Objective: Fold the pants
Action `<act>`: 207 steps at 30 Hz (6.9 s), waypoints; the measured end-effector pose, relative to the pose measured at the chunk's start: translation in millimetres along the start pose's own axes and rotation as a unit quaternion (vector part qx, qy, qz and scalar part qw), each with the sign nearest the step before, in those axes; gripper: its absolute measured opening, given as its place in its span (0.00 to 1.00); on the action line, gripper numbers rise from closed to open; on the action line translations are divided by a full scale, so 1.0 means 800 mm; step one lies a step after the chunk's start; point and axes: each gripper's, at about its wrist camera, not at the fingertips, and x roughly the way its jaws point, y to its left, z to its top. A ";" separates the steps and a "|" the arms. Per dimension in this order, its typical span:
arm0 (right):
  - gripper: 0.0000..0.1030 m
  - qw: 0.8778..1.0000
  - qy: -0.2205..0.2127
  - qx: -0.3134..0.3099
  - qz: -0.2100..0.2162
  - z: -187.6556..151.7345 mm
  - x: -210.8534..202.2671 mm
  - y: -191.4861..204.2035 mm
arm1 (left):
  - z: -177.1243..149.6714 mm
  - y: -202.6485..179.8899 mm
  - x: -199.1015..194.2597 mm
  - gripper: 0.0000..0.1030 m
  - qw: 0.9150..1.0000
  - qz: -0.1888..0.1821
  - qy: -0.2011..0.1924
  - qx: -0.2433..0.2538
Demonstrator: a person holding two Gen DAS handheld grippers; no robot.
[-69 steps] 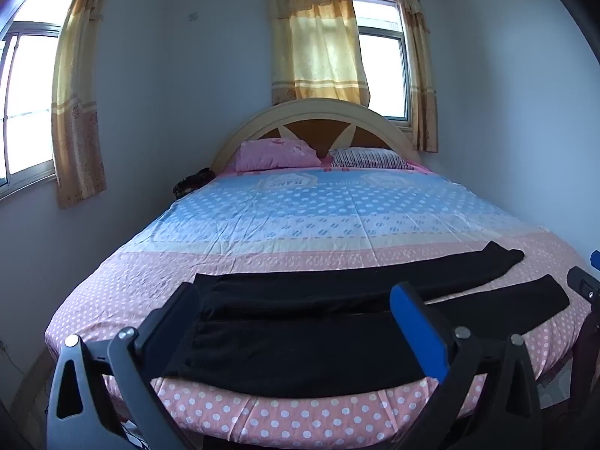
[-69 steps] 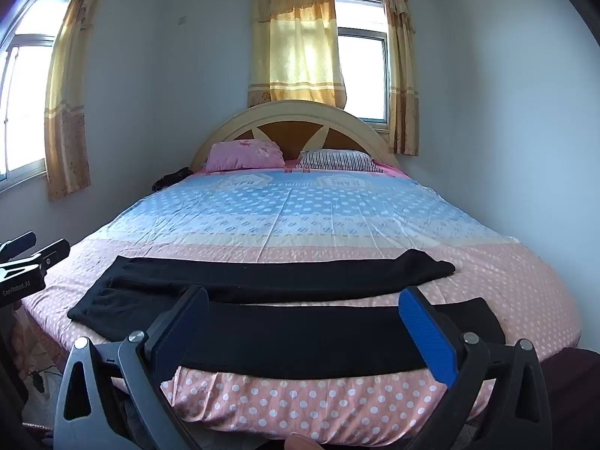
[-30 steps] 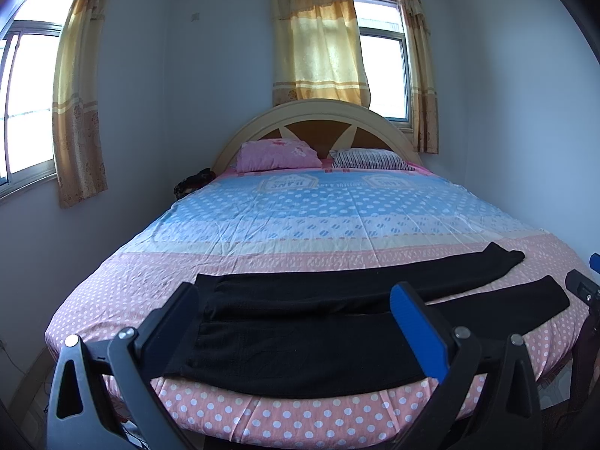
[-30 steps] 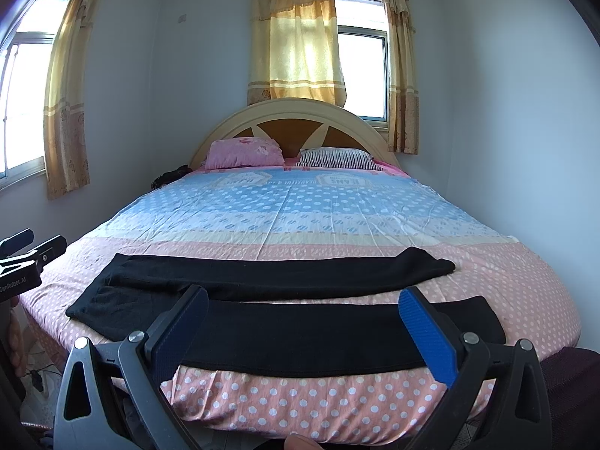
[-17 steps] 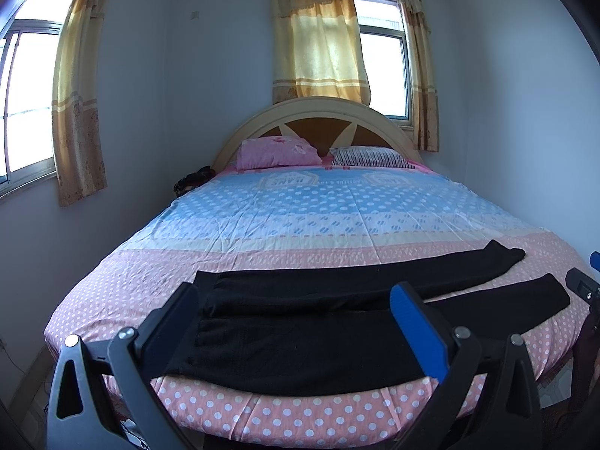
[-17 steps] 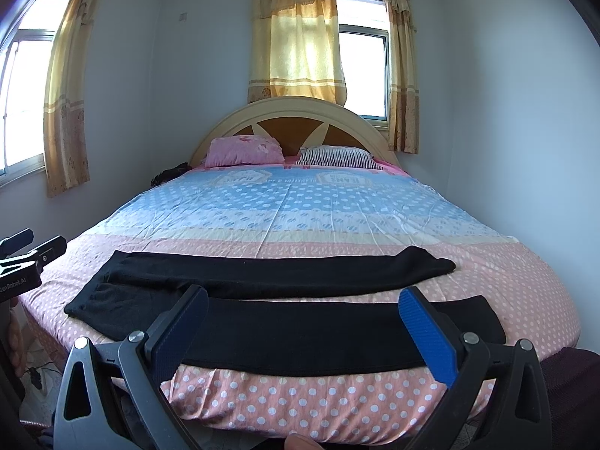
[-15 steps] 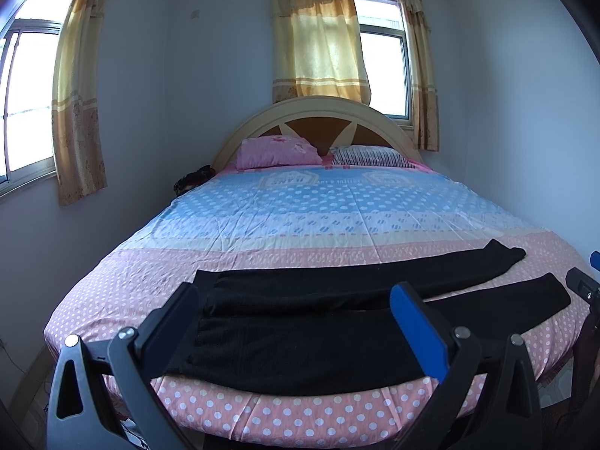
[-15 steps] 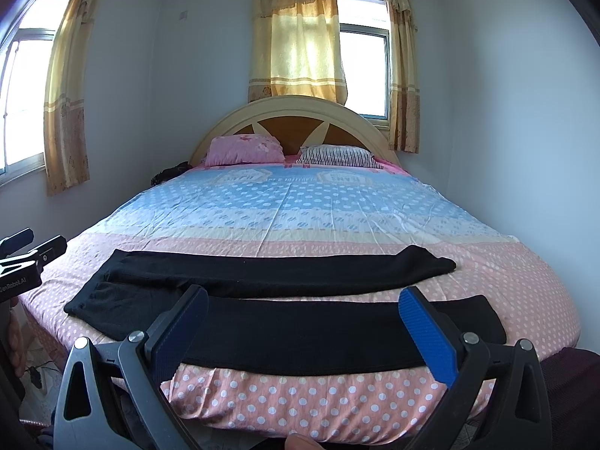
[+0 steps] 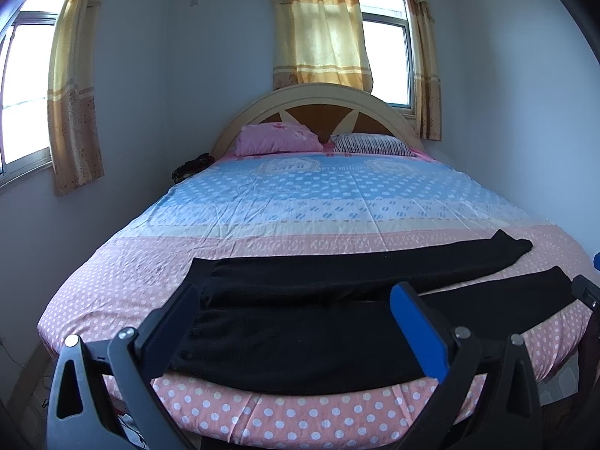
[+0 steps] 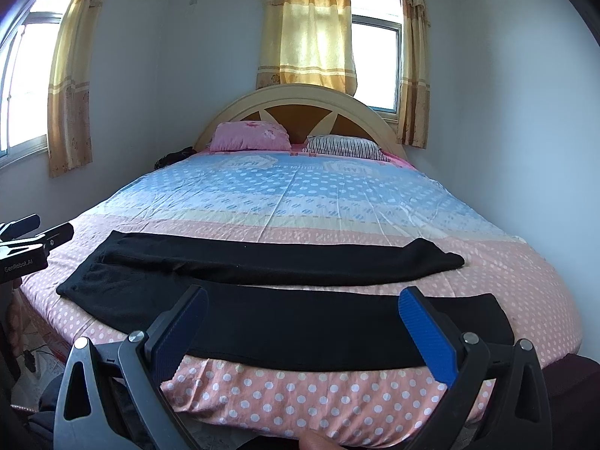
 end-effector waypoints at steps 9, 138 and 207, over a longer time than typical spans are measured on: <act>0.99 0.999 0.048 0.016 0.002 -0.008 0.071 -0.030 | -0.004 0.029 0.082 1.00 0.998 0.022 0.050 0.019; 0.38 0.986 0.079 0.103 -0.104 0.002 0.115 -0.340 | -0.079 0.256 0.200 0.14 0.973 -0.197 0.098 -0.074; 0.04 0.920 0.198 -0.306 0.146 -0.078 0.153 0.021 | -0.142 0.246 0.101 0.27 0.946 -0.093 0.133 0.280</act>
